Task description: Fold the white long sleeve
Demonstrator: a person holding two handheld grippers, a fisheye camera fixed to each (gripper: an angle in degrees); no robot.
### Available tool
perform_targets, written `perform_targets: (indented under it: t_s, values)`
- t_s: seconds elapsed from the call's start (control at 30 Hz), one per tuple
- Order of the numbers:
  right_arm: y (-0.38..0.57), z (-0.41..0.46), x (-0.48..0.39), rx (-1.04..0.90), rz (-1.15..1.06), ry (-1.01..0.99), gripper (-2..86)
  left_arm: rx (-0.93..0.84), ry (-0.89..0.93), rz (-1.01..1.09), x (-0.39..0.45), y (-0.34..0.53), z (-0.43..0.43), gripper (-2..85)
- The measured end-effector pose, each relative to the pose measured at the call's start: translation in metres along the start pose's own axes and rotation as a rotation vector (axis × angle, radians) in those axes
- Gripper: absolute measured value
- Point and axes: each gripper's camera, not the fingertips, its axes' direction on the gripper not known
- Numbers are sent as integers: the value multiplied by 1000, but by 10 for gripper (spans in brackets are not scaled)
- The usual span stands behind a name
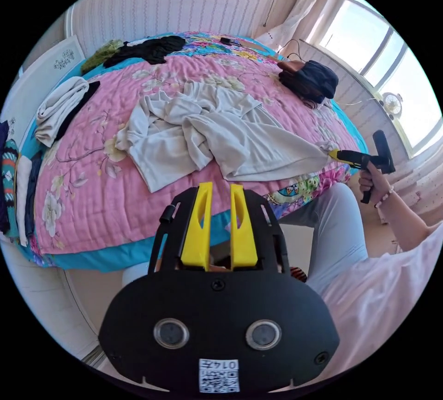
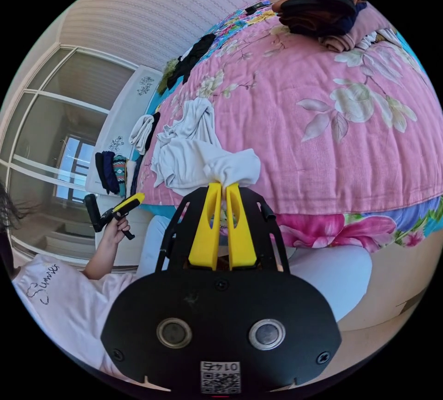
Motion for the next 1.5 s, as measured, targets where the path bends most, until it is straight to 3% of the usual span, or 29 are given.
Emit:
perform_targets:
  t_s: [0.13, 0.23, 0.33, 0.47, 0.8, 1.5]
  values:
    - [4, 1, -11, -16, -8, -8, 8, -5, -92, 75, 43, -37, 33, 80]
    - [8, 0, -18, -23, -20, 0, 8, -130, -205, 127, 57, -48, 75, 85]
    - [12, -6, -19, -18, -18, -2, 8, -141, -171, 146, 61, -49, 78, 73]
    - [18, -22, -16, 8, -12, -5, 8, -161, -189, 202, 79, -53, 46, 27]
    - [55, -76, -15, 85, 22, -58, 7, -113, -160, 254, 106, -21, -40, 14]
    - [130, -147, -30, 68, -40, -41, 6, -64, -154, 138, 95, 80, -167, 9]
